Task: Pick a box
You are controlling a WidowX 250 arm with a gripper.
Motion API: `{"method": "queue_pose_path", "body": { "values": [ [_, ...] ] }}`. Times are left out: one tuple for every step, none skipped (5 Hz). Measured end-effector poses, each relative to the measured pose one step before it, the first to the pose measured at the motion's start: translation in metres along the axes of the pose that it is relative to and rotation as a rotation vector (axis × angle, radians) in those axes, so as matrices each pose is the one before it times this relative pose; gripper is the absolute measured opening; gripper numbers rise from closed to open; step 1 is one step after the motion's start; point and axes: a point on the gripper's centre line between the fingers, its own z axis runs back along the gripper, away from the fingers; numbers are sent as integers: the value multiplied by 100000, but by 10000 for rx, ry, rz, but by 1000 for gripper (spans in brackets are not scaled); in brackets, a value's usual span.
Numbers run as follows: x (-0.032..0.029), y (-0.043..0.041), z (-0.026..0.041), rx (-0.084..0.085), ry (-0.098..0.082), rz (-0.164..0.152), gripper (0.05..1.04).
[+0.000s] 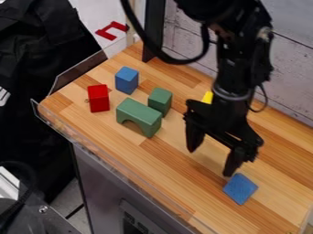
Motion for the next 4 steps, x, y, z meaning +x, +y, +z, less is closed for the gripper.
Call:
{"method": "queue_pose_path", "body": {
  "values": [
    [179, -1134, 33, 15, -26, -347, 1001],
    [-155, -270, 278, 65, -3, 12, 1001],
    [-226, -610, 518, 52, -60, -52, 1001],
    [-99, -959, -25, -124, 6, -195, 1001]
  ]
}}
